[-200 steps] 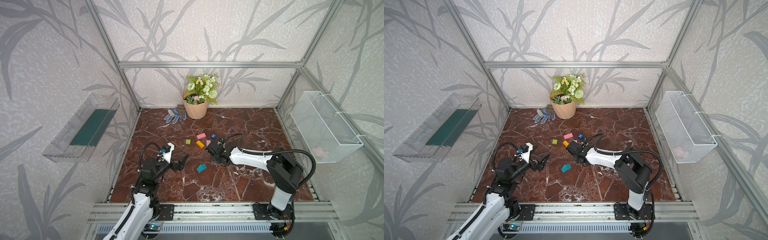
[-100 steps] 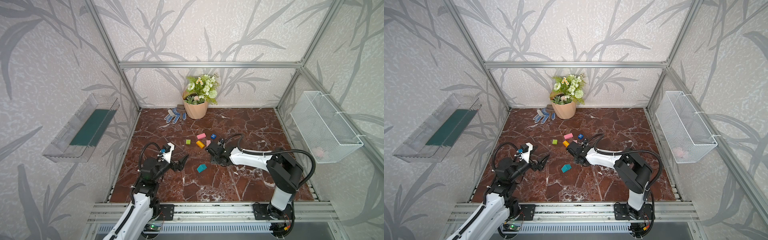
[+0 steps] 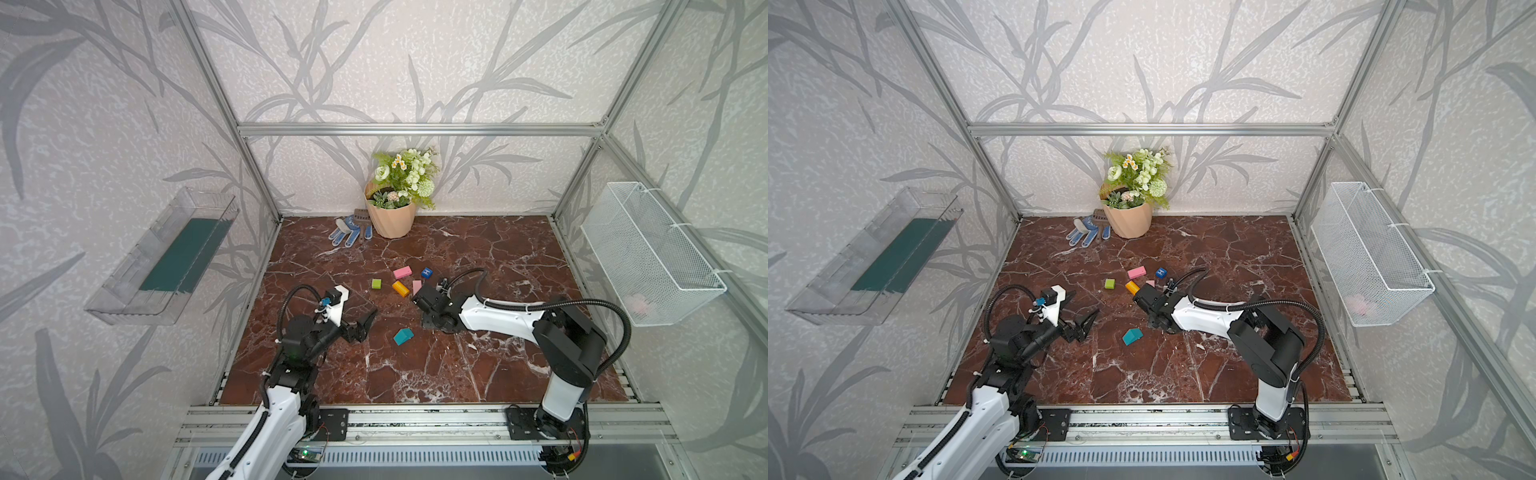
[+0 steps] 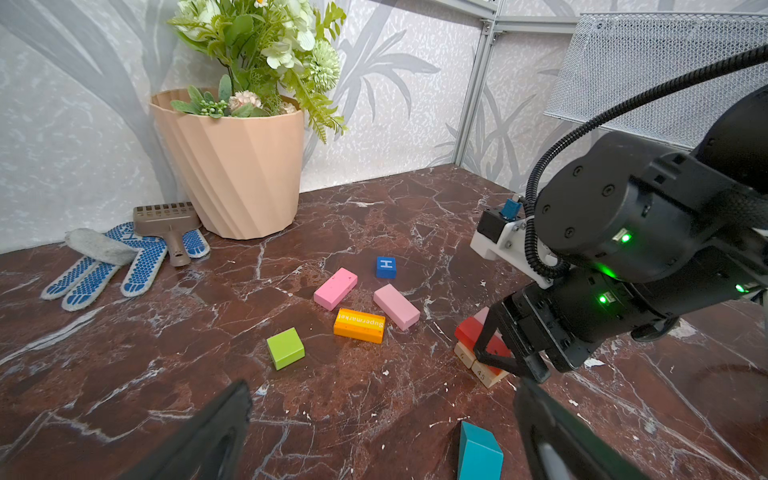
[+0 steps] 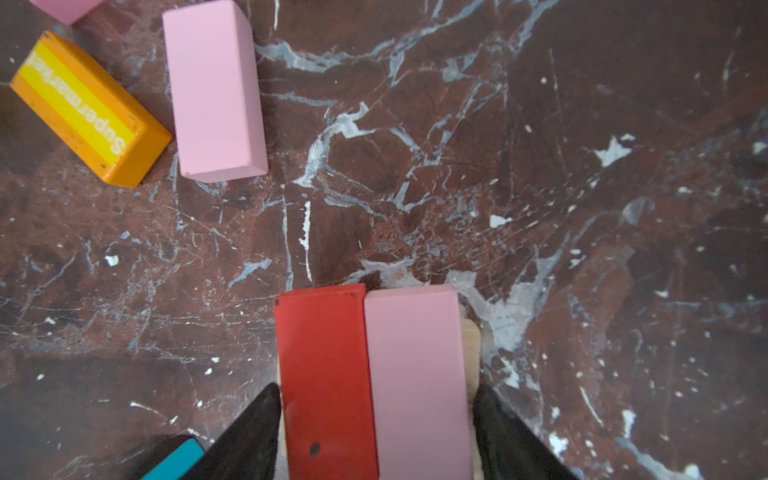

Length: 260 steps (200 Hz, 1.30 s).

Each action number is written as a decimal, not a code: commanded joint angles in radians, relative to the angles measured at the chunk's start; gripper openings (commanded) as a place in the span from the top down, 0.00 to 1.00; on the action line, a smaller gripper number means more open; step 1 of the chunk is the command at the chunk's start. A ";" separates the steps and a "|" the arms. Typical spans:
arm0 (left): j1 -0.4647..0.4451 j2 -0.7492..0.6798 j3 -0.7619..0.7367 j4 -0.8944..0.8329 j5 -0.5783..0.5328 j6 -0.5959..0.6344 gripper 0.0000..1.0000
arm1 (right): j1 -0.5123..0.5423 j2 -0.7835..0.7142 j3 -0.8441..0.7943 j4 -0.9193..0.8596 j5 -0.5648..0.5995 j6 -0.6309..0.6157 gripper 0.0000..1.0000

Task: Build the wood block tower

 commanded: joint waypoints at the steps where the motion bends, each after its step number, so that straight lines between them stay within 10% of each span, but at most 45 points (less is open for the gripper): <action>1: -0.003 -0.010 -0.011 0.023 -0.001 0.005 0.01 | 0.006 -0.033 -0.014 0.004 0.008 -0.009 0.27; 260: -0.003 -0.006 -0.008 0.023 0.000 0.005 0.01 | 0.008 -0.042 -0.037 0.034 0.005 -0.001 0.32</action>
